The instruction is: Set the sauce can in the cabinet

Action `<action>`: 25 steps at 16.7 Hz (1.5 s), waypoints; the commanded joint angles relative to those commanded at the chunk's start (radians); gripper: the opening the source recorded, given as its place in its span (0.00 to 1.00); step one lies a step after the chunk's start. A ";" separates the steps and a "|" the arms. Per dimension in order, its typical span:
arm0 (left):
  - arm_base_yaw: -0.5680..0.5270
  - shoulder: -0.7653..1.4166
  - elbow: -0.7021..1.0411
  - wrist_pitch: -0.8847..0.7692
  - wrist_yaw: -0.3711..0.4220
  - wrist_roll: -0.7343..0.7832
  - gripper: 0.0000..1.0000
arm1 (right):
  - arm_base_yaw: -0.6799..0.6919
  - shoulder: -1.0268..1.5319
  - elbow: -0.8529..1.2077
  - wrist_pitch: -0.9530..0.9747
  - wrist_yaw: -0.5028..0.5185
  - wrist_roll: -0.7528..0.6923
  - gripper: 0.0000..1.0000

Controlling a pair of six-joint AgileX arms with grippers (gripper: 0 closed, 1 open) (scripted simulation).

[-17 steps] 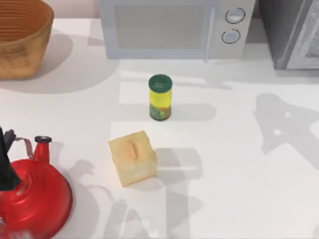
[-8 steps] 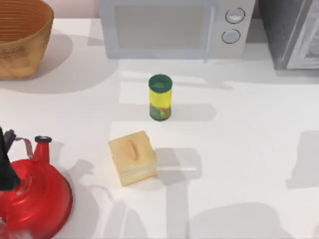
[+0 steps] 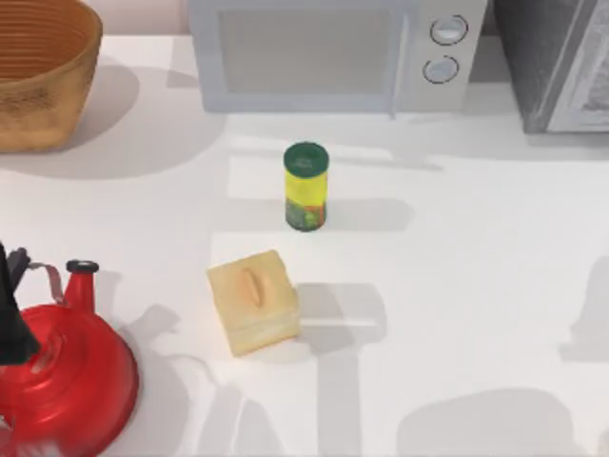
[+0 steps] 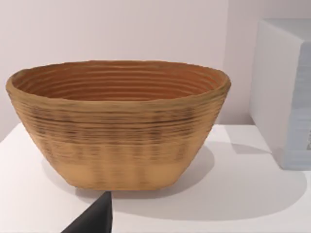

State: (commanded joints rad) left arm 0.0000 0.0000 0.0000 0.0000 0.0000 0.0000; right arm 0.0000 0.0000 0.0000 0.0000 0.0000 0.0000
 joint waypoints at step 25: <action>0.000 0.000 0.000 0.000 0.000 0.000 1.00 | 0.125 0.870 1.198 -0.331 0.127 0.012 0.00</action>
State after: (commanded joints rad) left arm 0.0000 0.0000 0.0000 0.0000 0.0000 0.0000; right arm 0.1251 0.8703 1.1984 -0.3314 0.1270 0.0121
